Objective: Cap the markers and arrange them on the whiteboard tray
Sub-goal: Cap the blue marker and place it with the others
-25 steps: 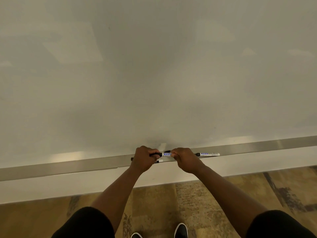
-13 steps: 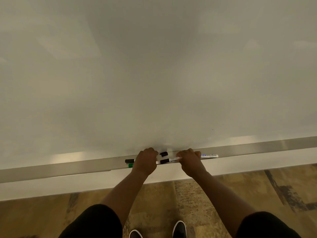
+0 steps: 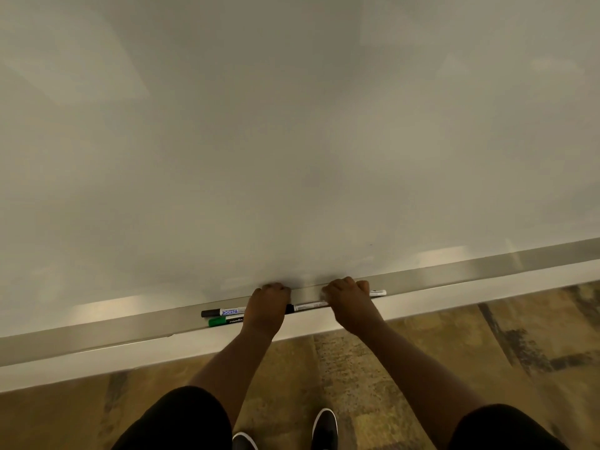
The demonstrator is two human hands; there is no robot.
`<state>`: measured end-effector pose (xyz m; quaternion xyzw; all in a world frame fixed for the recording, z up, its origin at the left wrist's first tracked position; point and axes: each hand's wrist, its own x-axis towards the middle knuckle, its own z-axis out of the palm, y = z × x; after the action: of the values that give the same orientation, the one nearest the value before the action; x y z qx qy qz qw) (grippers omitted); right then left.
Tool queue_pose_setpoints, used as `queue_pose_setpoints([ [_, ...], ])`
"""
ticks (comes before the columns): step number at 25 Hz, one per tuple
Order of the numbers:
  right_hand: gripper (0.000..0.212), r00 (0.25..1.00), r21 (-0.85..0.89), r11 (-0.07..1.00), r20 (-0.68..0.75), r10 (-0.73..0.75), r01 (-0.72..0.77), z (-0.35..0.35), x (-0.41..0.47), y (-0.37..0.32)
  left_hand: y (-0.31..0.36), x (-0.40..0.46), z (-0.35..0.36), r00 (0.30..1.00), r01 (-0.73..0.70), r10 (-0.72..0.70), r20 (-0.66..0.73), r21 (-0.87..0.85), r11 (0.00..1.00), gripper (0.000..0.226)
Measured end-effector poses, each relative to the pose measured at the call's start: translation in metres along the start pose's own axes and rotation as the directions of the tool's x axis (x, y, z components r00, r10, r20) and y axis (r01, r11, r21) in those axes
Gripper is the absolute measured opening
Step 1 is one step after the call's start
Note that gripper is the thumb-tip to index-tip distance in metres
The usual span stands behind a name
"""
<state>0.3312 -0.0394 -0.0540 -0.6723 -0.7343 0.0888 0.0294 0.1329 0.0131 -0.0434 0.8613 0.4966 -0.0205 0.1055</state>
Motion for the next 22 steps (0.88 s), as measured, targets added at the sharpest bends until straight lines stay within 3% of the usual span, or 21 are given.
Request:
queue_pose_setpoints([
  [5, 0.037, 0.986, -0.044, 0.985, 0.024, 0.167, -0.166, -0.012, -0.010, 0.049, -0.001, 0.004, 0.005, 0.997, -0.019, 0.011, 0.072, 0.105, 0.994, 0.019],
  [9, 0.035, 0.983, -0.087, 0.983, 0.074, 0.171, -0.164, -0.011, -0.007, 0.054, -0.001, 0.005, 0.007, 0.999, -0.051, 0.047, 0.026, 0.160, 0.986, 0.022],
  [11, 0.036, 0.982, -0.092, 0.982, 0.083, 0.171, -0.164, -0.011, -0.003, 0.050, 0.000, 0.003, 0.001, 0.999, -0.044, 0.042, 0.021, 0.146, 0.988, 0.014],
  [14, 0.035, 0.985, -0.120, 0.981, 0.063, 0.160, -0.152, -0.009, -0.003, 0.045, -0.006, -0.002, 0.004, 0.998, -0.036, 0.036, -0.046, -0.013, 0.999, 0.030],
  [16, 0.036, 0.989, -0.113, 0.984, 0.025, 0.143, -0.140, -0.008, -0.006, 0.041, -0.008, -0.005, 0.000, 0.995, 0.024, -0.047, -0.086, -0.248, 0.968, 0.032],
  [19, 0.040, 0.995, -0.070, 0.992, -0.008, 0.100, -0.101, -0.015, -0.009, 0.029, -0.015, -0.012, -0.009, 0.968, 0.145, -0.230, -0.101, -0.520, 0.841, 0.012],
  [22, 0.034, 0.996, 0.063, 0.995, 0.020, 0.082, -0.083, -0.025, -0.005, 0.010, -0.024, -0.025, -0.016, 0.913, 0.234, -0.404, -0.062, -0.731, 0.641, 0.012],
])
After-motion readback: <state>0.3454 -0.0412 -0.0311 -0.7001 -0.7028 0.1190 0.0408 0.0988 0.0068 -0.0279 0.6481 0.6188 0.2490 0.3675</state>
